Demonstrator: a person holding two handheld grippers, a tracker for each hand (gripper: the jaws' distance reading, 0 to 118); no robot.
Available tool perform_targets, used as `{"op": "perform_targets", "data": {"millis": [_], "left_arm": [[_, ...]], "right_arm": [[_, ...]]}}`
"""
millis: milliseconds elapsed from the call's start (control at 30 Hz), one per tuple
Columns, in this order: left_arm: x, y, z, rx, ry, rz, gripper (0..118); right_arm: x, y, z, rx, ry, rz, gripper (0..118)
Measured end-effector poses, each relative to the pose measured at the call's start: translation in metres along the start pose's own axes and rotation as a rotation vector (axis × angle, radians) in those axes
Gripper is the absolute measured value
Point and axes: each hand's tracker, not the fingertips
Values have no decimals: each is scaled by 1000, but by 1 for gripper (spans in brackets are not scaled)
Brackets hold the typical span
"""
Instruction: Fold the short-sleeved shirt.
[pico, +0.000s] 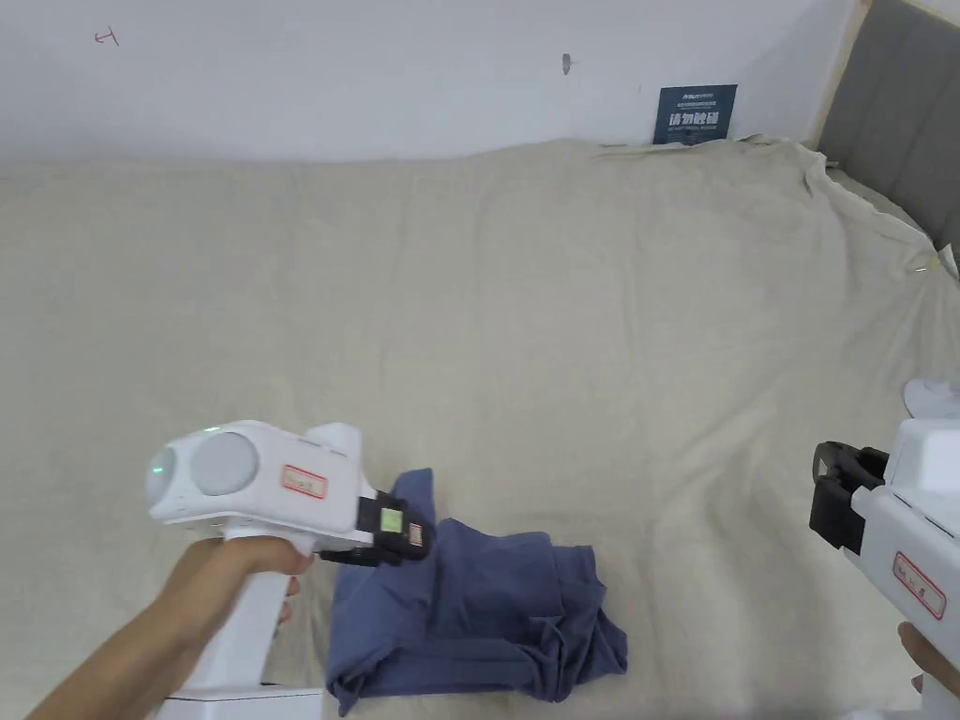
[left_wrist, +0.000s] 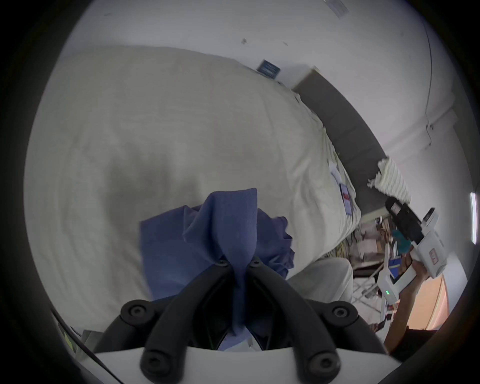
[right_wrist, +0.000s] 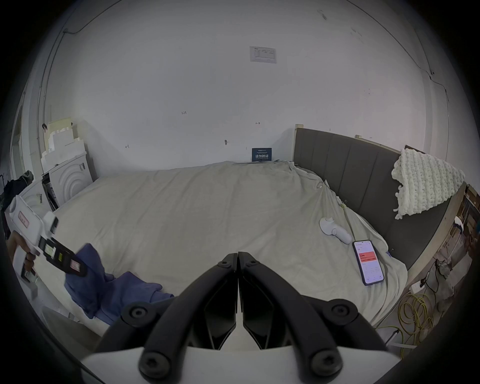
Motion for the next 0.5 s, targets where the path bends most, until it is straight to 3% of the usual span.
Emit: {"op": "perform_targets", "data": {"millis": [300,500], "left_arm": [[45,6,-101,-99,-37,-13,3],[59,-4,-145,-145,31,-17,5]], "right_arm": [[15,-7,5,-10,-26,-13,0],[22,-10,7,-18,-44,-24,0]]}}
